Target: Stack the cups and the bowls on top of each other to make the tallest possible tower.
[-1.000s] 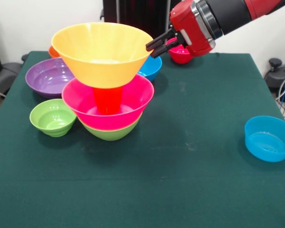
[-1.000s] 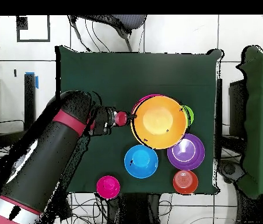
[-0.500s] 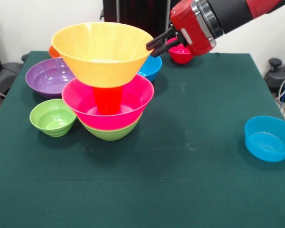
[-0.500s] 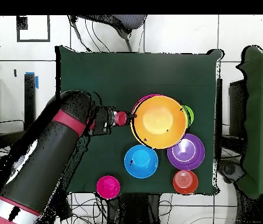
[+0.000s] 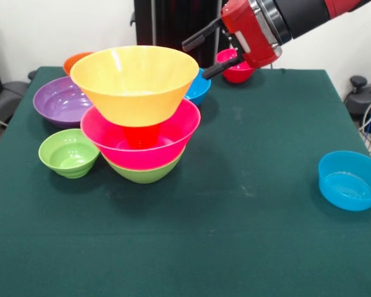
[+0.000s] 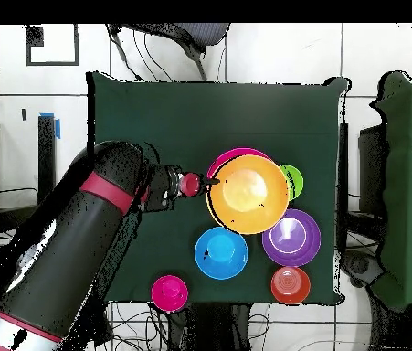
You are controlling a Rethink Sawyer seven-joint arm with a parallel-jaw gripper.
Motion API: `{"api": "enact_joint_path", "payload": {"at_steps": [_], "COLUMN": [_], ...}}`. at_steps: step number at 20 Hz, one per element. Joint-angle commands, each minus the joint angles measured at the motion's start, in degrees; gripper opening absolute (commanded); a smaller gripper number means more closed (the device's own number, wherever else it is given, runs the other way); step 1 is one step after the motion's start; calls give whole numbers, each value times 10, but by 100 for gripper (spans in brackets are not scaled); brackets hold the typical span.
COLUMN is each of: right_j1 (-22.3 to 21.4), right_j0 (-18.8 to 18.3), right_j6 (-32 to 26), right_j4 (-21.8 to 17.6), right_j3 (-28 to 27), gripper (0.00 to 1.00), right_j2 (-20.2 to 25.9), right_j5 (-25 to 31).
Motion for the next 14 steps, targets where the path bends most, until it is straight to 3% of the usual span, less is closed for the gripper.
{"api": "enact_joint_path", "payload": {"at_steps": [1, 14], "right_j1": [3, 9], "right_j0": [-2, -8], "right_j6": [54, 49], "right_j4": [-11, -10], "right_j3": [1, -10], "gripper": [100, 100], "right_j2": [45, 43], "right_j5": [0, 5]}}
